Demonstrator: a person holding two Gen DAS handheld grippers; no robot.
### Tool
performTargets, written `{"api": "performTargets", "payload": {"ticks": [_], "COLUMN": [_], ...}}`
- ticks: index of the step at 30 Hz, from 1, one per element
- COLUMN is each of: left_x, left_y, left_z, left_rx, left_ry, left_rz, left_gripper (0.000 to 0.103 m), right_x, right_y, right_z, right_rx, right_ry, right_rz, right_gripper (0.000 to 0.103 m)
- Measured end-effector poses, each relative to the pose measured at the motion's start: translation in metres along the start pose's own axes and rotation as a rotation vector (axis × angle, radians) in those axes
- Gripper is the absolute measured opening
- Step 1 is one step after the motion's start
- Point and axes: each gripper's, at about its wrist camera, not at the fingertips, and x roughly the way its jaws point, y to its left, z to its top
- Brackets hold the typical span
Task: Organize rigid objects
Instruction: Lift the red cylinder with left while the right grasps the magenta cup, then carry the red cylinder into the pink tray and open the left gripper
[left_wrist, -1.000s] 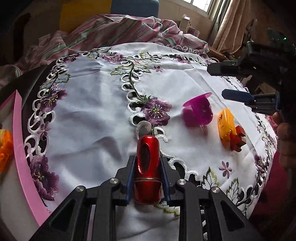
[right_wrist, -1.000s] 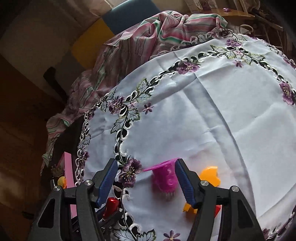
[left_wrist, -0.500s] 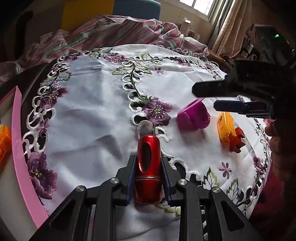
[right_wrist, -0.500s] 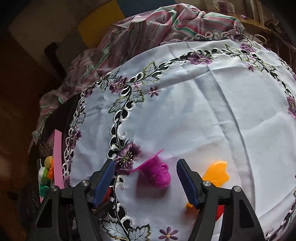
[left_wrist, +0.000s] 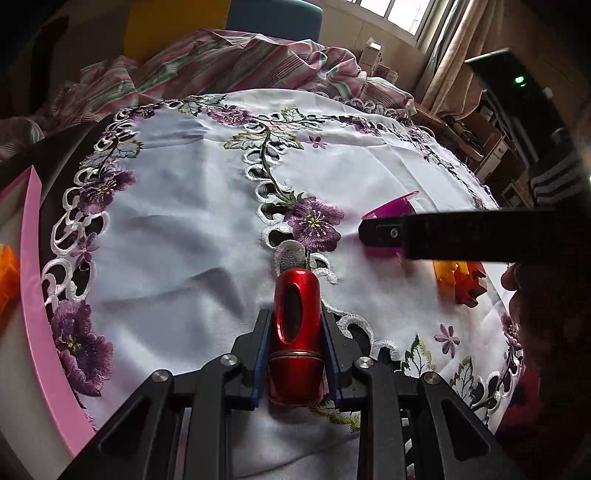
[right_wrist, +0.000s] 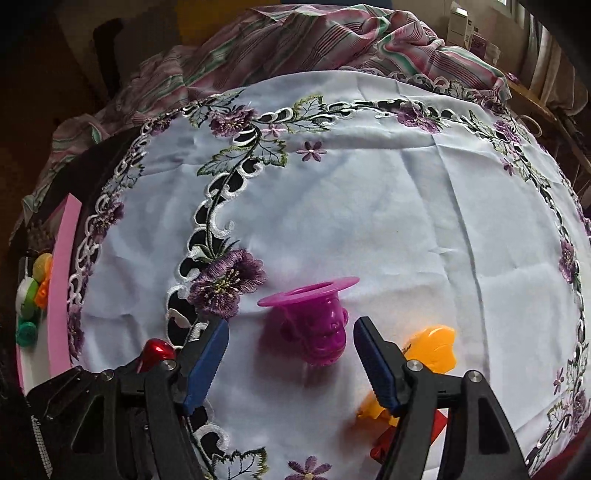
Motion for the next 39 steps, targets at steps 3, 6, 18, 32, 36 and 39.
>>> {"api": "performTargets", "payload": {"ticks": [3,6,18,32,36,39], "left_x": [0.000,-0.001,-0.024,-0.095,-0.116,-0.126], "left_y": [0.000,-0.001,0.004,0.004,0.009,0.015], "left_z": [-0.001,0.000,-0.003,-0.001,-0.004,-0.007], "left_rx": [0.004,0.004,0.008,0.001,0.000,-0.010], "left_ry": [-0.002,-0.004,-0.045,-0.178,-0.218,-0.232], "left_rz": [0.000,-0.004,0.055,0.169,0.207,0.224], "left_gripper": [0.028,0.026,0.026,0.026,0.026,0.026], "right_x": [0.005,0.000,0.008,0.008,0.008,0.009], "right_y": [0.005,0.013,0.010,0.012,0.012,0.012], "right_z": [-0.001,-0.002,-0.004,-0.005,-0.005,-0.005], "right_rx": [-0.051,-0.098,-0.084,-0.111,-0.113,-0.114], "right_ry": [0.009,-0.021,0.024,0.014,0.014,0.015], "right_rz": [-0.066,-0.091,-0.090,-0.116,-0.116,-0.116], "right_gripper": [0.031,0.031,0.030,0.030,0.030,0.030]}}
